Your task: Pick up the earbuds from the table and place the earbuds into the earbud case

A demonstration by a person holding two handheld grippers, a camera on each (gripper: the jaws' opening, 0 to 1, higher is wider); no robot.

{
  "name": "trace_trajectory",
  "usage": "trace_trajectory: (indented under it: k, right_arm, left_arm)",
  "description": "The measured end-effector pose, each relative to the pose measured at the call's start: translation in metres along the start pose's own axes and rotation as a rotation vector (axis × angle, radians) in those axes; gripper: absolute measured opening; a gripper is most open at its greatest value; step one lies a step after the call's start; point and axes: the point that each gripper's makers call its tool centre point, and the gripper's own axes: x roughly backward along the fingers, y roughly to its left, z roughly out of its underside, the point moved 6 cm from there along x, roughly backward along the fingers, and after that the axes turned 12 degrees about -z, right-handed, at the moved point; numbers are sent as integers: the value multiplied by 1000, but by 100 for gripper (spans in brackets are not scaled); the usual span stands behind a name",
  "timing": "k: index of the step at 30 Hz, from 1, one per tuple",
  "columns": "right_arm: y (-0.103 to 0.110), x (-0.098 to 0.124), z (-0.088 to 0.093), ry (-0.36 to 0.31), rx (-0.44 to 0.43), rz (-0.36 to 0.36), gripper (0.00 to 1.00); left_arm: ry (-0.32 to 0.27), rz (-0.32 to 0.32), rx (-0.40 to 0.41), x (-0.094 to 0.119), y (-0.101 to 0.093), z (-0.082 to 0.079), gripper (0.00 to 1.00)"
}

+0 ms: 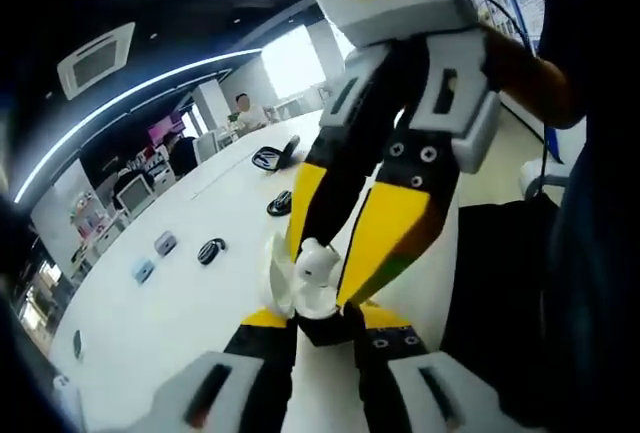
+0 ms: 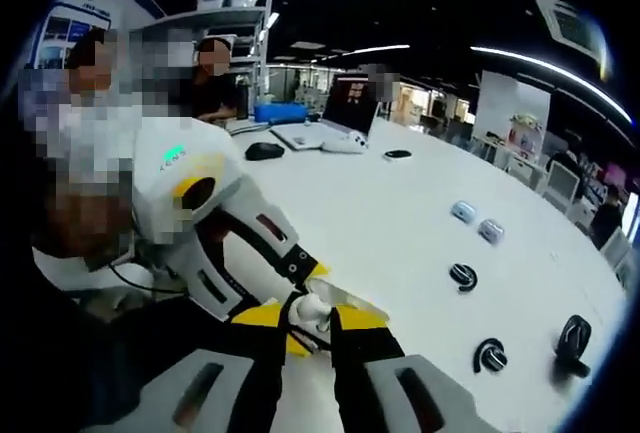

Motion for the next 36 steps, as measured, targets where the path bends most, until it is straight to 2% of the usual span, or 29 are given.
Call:
trace_trajectory:
  k: [10, 18, 20, 36]
  right_arm:
    - [6, -3, 3, -80, -12, 111, 17]
    - [6, -3, 5, -103, -31, 139, 18]
    - [3, -2, 5, -104, -11, 170, 18]
    - [1, 5, 2, -148, -26, 162, 18]
  left_arm:
    - [-6, -8, -5, 0, 0, 0, 25]
    - [-11, -11, -24, 0, -1, -1, 25]
    - [-14, -7, -20, 0, -1, 0, 25]
    - [-18, -2, -6, -1, -1, 1, 25]
